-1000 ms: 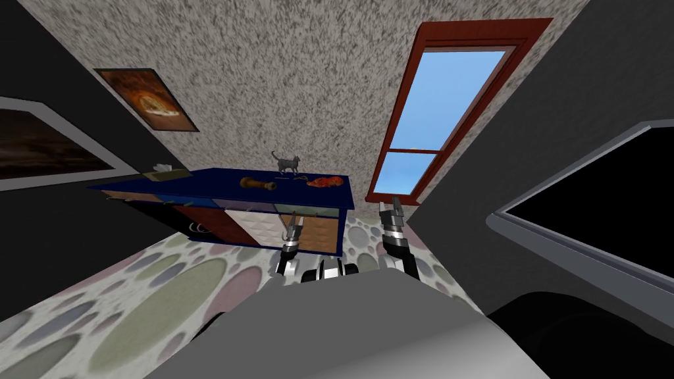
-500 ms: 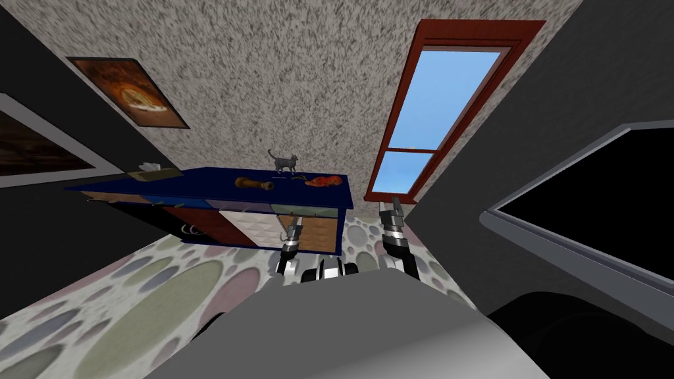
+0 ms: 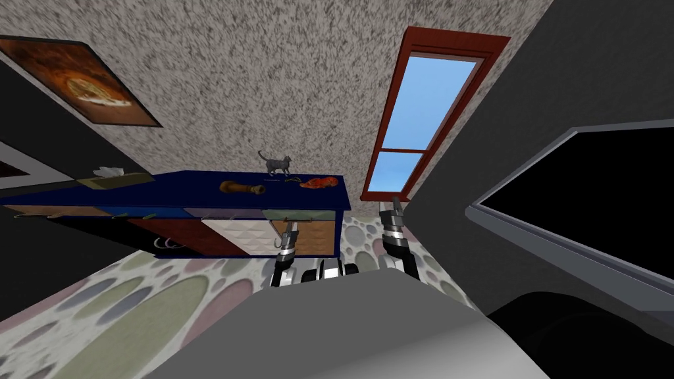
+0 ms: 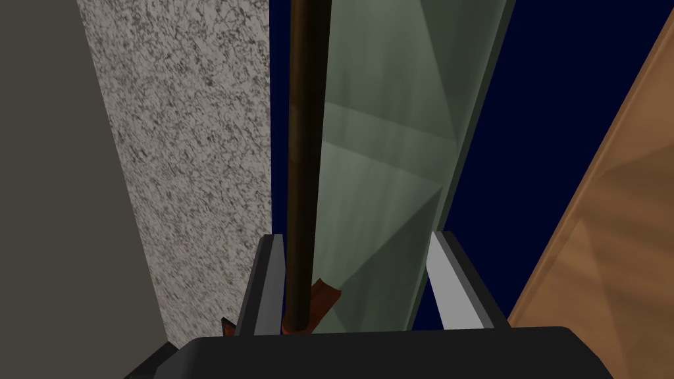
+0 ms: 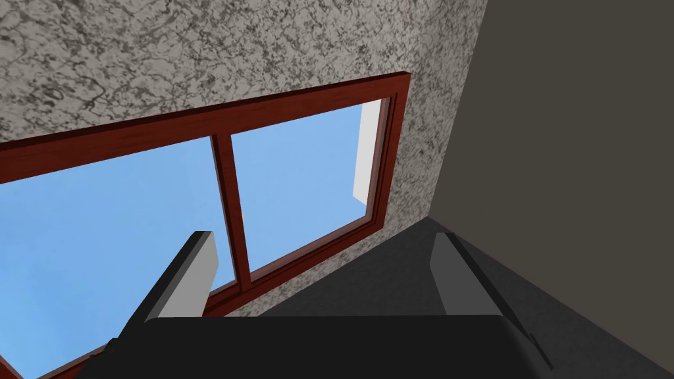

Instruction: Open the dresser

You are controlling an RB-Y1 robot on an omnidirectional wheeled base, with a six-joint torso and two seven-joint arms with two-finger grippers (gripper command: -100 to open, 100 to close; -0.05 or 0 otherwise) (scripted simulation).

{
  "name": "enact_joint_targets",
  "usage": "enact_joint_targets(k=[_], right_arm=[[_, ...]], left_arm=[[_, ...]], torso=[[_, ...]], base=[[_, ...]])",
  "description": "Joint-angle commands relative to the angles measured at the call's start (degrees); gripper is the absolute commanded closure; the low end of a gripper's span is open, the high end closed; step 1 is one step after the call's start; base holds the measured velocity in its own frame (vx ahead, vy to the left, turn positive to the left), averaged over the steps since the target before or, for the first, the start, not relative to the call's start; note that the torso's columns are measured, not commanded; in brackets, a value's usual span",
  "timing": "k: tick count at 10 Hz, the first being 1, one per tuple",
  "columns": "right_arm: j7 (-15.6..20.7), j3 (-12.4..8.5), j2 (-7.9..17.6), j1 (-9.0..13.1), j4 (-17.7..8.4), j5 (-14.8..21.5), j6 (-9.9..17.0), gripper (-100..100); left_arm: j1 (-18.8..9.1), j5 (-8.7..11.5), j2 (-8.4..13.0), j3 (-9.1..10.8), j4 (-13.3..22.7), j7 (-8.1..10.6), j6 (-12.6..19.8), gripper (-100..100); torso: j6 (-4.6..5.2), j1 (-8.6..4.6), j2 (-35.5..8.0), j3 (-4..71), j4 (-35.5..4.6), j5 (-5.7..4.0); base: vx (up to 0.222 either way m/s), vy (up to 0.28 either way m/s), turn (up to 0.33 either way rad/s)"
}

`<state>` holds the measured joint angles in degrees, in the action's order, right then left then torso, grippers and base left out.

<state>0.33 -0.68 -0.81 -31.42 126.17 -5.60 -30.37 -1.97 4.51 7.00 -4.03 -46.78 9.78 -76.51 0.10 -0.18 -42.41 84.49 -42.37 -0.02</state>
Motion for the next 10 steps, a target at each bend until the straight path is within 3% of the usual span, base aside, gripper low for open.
enact_joint_targets(k=[1,4,7,8,10], right_arm=[[0.0,0.0,0.0,0.0,0.0,0.0,0.0,0],[0.0,0.0,0.0,0.0,0.0,0.0,0.0,0],[0.0,0.0,0.0,0.0,0.0,0.0,0.0,0],[0.0,0.0,0.0,0.0,0.0,0.0,0.0,0],[0.0,0.0,0.0,0.0,0.0,0.0,0.0,0]], left_arm=[[4.52,-0.17,-0.63,0.84,-4.28,-0.71,-0.87,100],[8.52,-0.22,-0.84,1.27,-6.84,-1.04,-1.19,100],[15.58,-0.39,-1.49,2.58,-13.44,-2.05,-2.15,100],[16.73,-0.39,-1.49,2.58,-13.44,-2.05,-2.15,100],[15.16,-0.27,-1.13,2.76,-13.92,-1.87,-0.65,100]], torso=[[0.02,0.0,0.07,0.03,0.05,0.02],[0.09,-0.02,0.15,0.07,0.13,0.06],[0.03,0.05,0.18,0.08,0.14,0.05],[0.05,0.02,0.21,0.13,0.08,0.01],[-0.08,0.15,0.15,0.07,0.14,0.06]], base=[[0.046,0.019,-0.208],[0.037,0.016,-0.107],[0.039,0.02,-0.187],[0.042,0.024,-0.091],[-0.036,-0.007,0.015]])
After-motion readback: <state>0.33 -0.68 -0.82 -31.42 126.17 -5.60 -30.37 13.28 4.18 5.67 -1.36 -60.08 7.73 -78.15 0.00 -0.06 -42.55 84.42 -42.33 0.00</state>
